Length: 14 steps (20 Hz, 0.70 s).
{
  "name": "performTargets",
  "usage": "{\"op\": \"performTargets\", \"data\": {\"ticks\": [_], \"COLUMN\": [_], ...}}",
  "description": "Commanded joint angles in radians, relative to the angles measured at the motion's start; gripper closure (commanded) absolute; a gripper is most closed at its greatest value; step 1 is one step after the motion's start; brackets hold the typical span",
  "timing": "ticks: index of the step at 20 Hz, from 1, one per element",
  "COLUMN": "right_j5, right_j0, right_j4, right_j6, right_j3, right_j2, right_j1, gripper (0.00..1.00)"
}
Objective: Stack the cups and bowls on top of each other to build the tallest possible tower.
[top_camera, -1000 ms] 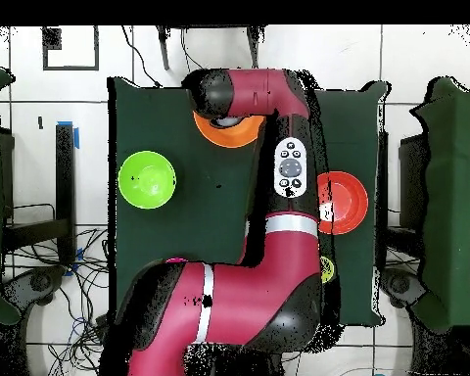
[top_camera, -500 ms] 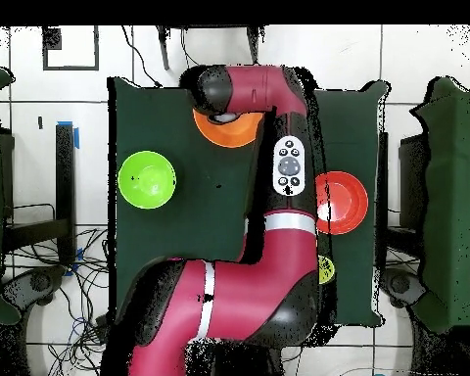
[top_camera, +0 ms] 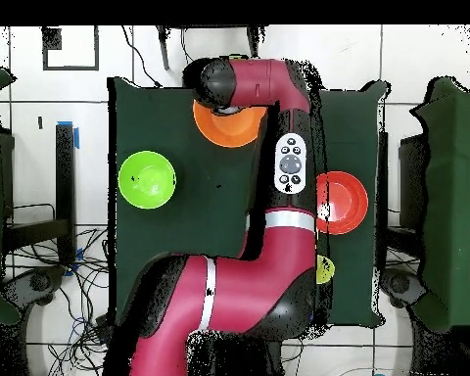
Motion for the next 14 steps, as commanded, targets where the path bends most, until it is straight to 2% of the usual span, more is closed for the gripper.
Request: {"op": "performTargets", "data": {"ticks": [1, 7, 14], "right_j5": [0.138, 0.137, 0.214], "right_j0": [0.023, 0.029, 0.038], "right_j4": [-0.056, -0.050, -0.037], "right_j6": [-0.312, -0.296, -0.286], "right_j3": [0.028, 0.062, 0.101], "right_j2": [0.065, 0.051, 0.029], "right_j1": [0.044, 0.019, -0.028], "gripper": [1.00, 1.00, 1.00]}}
